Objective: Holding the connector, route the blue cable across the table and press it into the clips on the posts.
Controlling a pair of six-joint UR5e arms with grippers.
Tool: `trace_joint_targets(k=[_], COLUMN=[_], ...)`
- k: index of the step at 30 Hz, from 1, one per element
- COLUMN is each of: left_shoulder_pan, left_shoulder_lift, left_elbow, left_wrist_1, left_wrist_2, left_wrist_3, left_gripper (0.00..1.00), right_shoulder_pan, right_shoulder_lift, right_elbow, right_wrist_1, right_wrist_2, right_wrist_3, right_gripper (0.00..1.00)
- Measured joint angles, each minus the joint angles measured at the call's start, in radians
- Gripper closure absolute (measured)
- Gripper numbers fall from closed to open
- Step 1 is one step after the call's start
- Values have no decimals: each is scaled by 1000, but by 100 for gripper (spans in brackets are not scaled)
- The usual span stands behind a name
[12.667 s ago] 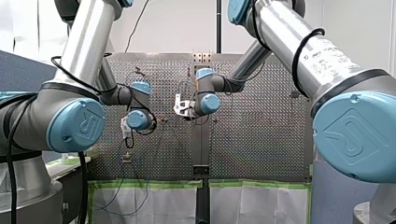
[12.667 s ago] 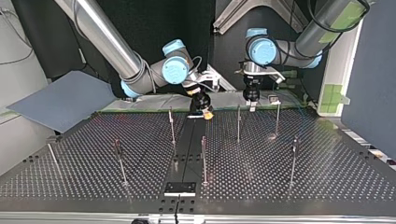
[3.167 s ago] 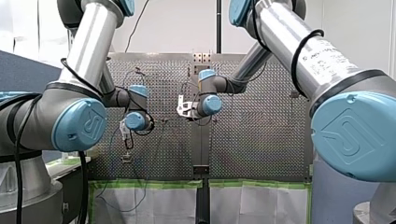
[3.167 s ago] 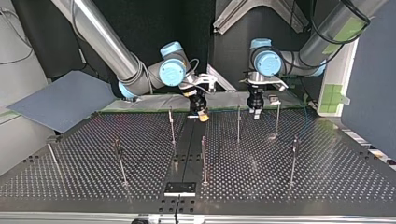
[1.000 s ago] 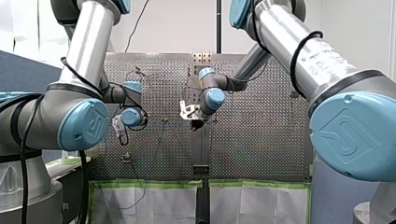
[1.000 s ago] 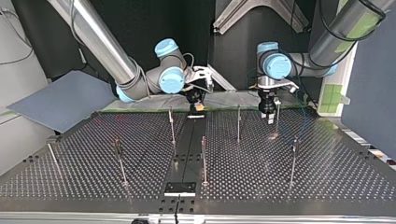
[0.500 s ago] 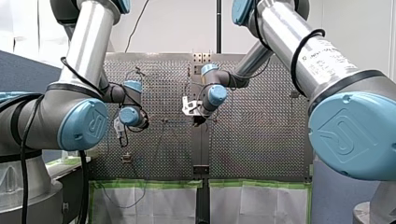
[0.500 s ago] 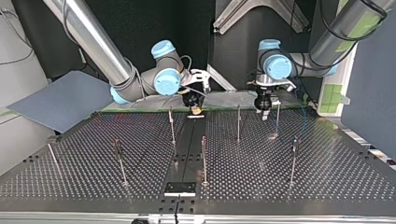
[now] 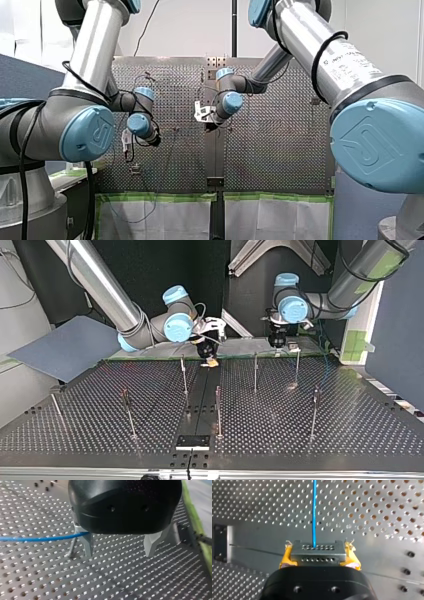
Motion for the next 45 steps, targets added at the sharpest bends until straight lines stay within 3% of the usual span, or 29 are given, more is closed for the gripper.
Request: trace_joint_targets(k=[9,16,23,27,33,39,45], left_shoulder_pan=[-32,-46,-66,-80,-117,-168,-219], left_shoulder_lift=[31,92,148,154,155,153,129], left_elbow=[-19,-30,-91,-114,-136,-129,-85], left_wrist_1=[50,95,143,144,160,208,250], left_wrist_2=[-6,-7,-29,-58,-67,-66,-81], left_wrist_3=[-22,-79,-143,-147,-134,-174,-211], left_gripper=[0,0,0,0,0,0,0], right_shoulder_pan=[4,5,0,0,-1,-9,-14], right_shoulder_lift=[2,3,4,4,4,4,5], right_elbow=[-3,-3,-2,-3,-3,-3,-3], right_wrist_1=[-8,-8,-5,-4,-5,-4,-2], right_wrist_2=[-24,-26,-26,-27,-26,-27,-28], right_wrist_3=[-2,3,3,3,4,13,16], right_gripper=[100,100,100,100,100,100,100])
